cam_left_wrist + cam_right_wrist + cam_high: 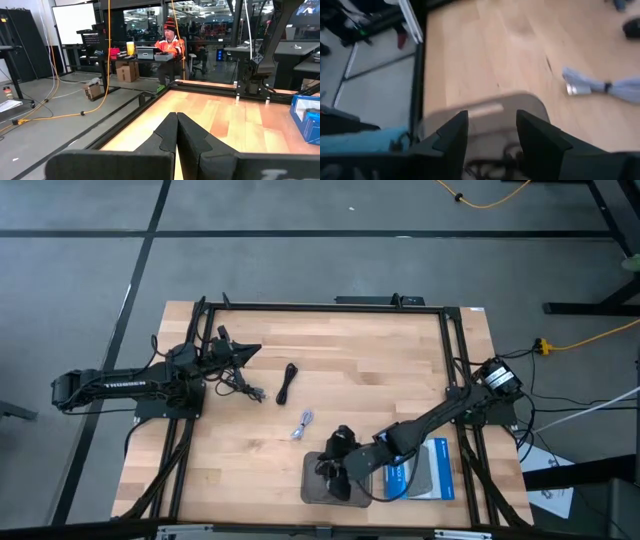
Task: Pick and place USB-C Cables
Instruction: Put the right black charger cable into the black bin, then move the left black charger cable to the middle of the table
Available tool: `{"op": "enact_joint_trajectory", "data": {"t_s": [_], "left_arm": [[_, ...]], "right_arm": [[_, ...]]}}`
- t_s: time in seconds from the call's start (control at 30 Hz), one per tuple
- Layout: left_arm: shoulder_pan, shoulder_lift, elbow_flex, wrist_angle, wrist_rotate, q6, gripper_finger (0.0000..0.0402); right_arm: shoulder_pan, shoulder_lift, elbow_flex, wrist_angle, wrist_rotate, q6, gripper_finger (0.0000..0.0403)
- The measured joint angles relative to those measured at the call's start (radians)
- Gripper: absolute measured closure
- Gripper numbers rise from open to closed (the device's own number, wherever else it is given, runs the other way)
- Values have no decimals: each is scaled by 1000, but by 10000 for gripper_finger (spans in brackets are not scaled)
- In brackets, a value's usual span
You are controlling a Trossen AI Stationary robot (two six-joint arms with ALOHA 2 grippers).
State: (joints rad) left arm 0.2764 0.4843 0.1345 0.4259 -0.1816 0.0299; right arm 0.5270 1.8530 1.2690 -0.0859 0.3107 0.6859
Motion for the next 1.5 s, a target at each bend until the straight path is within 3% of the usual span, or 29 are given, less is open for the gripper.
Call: {"op": "enact_joint_trajectory", "data": {"t_s": [0.23,0.43,0.73,0.93,1.07,1.27,1.5], "left_arm": [[0,0,0,0,0,0,401],[0,0,0,0,0,0,401],[0,0,0,0,0,0,401],[0,0,0,0,0,0,401],[0,0,0,0,0,0,401],[0,0,0,0,0,0,401],[0,0,0,2,0,0,401]], "right_arm": [[8,1,1,-210,-125,220,232],[28,-18,1,-360,-144,364,237],[28,-113,1,-303,3,227,247],[-30,-148,1,-313,299,-14,248],[-108,-148,1,-336,437,-38,248],[-252,-182,1,-481,508,-37,248],[-405,-344,1,-831,529,93,252]]}}
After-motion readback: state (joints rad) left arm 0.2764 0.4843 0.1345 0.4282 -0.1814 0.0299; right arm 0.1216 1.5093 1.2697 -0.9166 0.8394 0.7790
